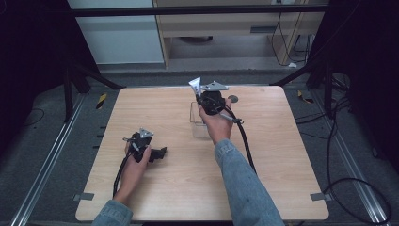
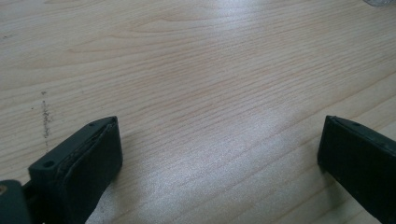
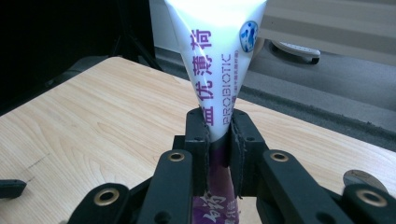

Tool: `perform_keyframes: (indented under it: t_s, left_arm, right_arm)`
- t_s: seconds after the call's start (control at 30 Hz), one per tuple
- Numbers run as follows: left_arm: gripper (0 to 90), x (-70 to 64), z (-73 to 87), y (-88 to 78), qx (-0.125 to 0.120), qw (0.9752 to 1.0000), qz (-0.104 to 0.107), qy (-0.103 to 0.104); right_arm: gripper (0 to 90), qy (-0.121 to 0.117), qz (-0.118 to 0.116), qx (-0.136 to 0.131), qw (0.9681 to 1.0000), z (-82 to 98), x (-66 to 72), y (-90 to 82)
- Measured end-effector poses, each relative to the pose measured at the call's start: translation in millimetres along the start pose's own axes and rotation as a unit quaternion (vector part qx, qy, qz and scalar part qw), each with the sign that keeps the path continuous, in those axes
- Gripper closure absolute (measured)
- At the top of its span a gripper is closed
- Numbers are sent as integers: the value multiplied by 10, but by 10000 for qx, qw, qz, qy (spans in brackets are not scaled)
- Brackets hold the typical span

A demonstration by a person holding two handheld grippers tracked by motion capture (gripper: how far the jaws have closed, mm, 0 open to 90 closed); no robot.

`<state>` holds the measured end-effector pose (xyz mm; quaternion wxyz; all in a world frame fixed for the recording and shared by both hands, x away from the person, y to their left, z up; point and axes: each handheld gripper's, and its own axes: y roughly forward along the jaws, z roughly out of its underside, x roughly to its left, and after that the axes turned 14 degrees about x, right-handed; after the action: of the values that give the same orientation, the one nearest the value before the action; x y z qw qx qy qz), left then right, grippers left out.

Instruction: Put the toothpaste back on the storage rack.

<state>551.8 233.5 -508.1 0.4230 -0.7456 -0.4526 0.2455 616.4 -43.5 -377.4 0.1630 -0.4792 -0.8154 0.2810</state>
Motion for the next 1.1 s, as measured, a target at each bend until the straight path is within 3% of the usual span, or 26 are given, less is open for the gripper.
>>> perform_keyframes:
  t_s: [1.1]
  left_arm:
    - [0, 0, 0, 0, -1, 10000, 1, 0]
  right_arm:
    - [793, -25, -57, 172, 9998, 152, 8, 27]
